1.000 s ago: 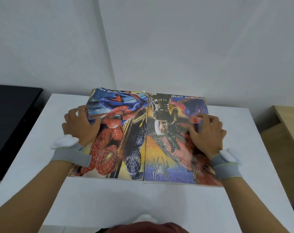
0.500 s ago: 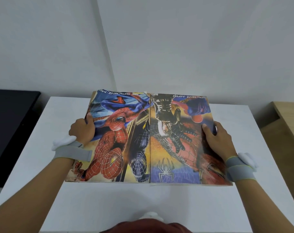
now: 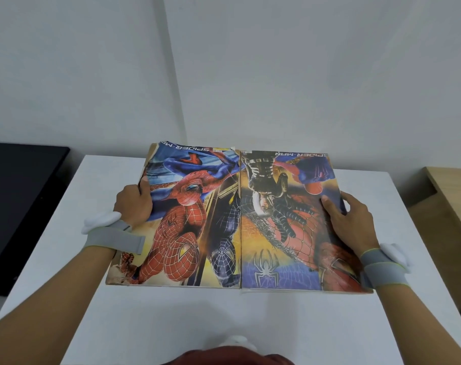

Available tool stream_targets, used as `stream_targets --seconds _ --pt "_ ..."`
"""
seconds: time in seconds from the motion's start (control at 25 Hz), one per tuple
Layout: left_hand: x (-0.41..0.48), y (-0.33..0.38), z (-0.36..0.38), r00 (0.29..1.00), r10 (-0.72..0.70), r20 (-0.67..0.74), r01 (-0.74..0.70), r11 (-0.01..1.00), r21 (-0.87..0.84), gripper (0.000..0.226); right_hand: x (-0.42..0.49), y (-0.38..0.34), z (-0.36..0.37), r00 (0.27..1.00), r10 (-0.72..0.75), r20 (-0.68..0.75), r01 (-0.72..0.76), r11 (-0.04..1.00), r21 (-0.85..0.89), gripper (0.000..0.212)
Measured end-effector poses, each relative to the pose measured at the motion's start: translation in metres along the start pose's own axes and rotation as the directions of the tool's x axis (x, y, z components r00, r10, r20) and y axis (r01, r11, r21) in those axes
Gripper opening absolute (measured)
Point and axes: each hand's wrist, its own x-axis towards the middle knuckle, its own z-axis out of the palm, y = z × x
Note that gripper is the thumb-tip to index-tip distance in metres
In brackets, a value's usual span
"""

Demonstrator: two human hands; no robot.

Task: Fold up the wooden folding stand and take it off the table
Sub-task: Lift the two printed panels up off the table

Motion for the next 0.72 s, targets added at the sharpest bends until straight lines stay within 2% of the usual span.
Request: stream_targets --seconds 0.24,0.56,0.72 --pt "0.004 0.015 -0.035 0.997 0.026 0.066 -0.029 0.999 0.043 0.065 0.008 -0.013 -0.013 0.998 -0.057 -0.009 0.057 0.998 -0.004 0.050" --pt "0.031 0.012 -0.077 0.982 0.163 0.094 -0.168 0.985 0.041 0.068 0.025 -0.025 -0.052 0.996 -0.088 -0.023 0.087 0.994 -0.063 0.050" --pt "0.052 0.006 -0.099 0.983 0.175 0.062 -0.178 0.983 0.050 0.074 0.032 -0.021 -0.075 0.995 -0.096 -0.033 0.093 0.993 -0.077 0.049"
